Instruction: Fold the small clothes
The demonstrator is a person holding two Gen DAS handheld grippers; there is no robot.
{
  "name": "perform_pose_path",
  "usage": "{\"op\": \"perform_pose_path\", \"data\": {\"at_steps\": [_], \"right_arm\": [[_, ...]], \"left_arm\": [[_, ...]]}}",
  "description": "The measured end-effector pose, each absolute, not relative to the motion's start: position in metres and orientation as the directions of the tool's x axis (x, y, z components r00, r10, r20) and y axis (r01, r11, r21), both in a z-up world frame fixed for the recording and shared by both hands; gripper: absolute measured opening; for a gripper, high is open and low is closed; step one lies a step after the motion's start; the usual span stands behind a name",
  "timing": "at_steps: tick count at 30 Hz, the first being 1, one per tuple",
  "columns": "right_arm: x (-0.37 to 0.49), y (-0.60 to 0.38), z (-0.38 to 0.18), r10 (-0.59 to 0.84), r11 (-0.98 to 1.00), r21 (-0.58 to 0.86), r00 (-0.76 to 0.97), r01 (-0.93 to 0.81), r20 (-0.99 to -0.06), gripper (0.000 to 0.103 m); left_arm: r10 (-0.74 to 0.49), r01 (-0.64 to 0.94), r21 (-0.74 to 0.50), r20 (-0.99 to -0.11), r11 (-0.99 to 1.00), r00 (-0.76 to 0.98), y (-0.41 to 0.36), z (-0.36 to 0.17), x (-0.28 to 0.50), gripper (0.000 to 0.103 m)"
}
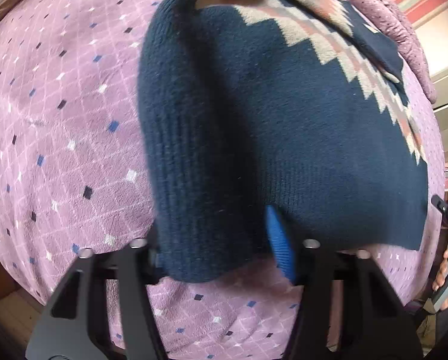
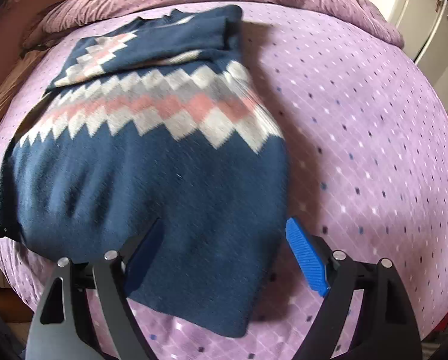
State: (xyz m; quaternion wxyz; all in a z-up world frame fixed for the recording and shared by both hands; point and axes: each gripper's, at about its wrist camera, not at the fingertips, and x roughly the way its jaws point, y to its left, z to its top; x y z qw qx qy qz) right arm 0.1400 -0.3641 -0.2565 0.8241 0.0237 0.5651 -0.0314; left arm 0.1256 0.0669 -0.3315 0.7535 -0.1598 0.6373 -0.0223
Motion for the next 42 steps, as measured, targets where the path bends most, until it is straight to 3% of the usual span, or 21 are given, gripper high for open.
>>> {"op": "perform_pose_path", "data": {"at_steps": [4,7,17,18,20,24,25,31,42], "right_arm": [[0.127,-0.383,-0.265,-0.034,0.992,0.009,0.322,0.128,-0.946,0.084],[0.118,-0.392,-0.271,-0.011,0.986,0.039,0.3,0.162,-0.954,0.084],[0.099,-0.386,-0.307,0.172,0.94,0.223,0.208,0.259,-0.963,0.081],[0.097,-0.381,-0.308,0.169,0.94,0.222,0.212,0.26,-0.963,0.078],[0.097,-0.374,-0.31,0.154,0.945,0.207,0.213,0.254,-0.965,0.058],[0.103,-0.375,-0.312,0.161,0.939,0.209,0.188,0.273,-0.969,0.041],[0.104,-0.373,-0.309,0.157,0.945,0.203,0.189,0.257,-0.969,0.026],[0.114,-0.364,-0.315,0.136,0.968,0.165,0.155,0.188,-0.978,0.012],[0.14,-0.359,-0.248,0.151,0.976,0.188,0.285,0.106,-0.947,0.01]], "left_arm": [[-0.253,-0.208,-0.288,-0.95,0.935,0.182,0.072,-0.331,0.128,0.019],[-0.239,-0.186,-0.272,-0.954,0.944,0.18,0.067,-0.325,0.129,0.011],[-0.255,-0.178,-0.285,-0.952,0.942,0.171,0.068,-0.324,0.136,0.01],[-0.263,-0.179,-0.292,-0.95,0.94,0.169,0.07,-0.325,0.136,0.01],[-0.284,-0.188,-0.314,-0.944,0.931,0.168,0.078,-0.329,0.135,0.011],[-0.337,-0.231,-0.37,-0.926,0.9,0.168,0.093,-0.334,0.133,0.015],[-0.34,-0.232,-0.371,-0.926,0.899,0.165,0.094,-0.334,0.134,0.015],[-0.292,-0.166,-0.313,-0.947,0.935,0.137,0.081,-0.328,0.138,0.009],[-0.266,-0.073,-0.293,-0.929,0.953,0.258,0.07,-0.266,0.182,0.007]]}}
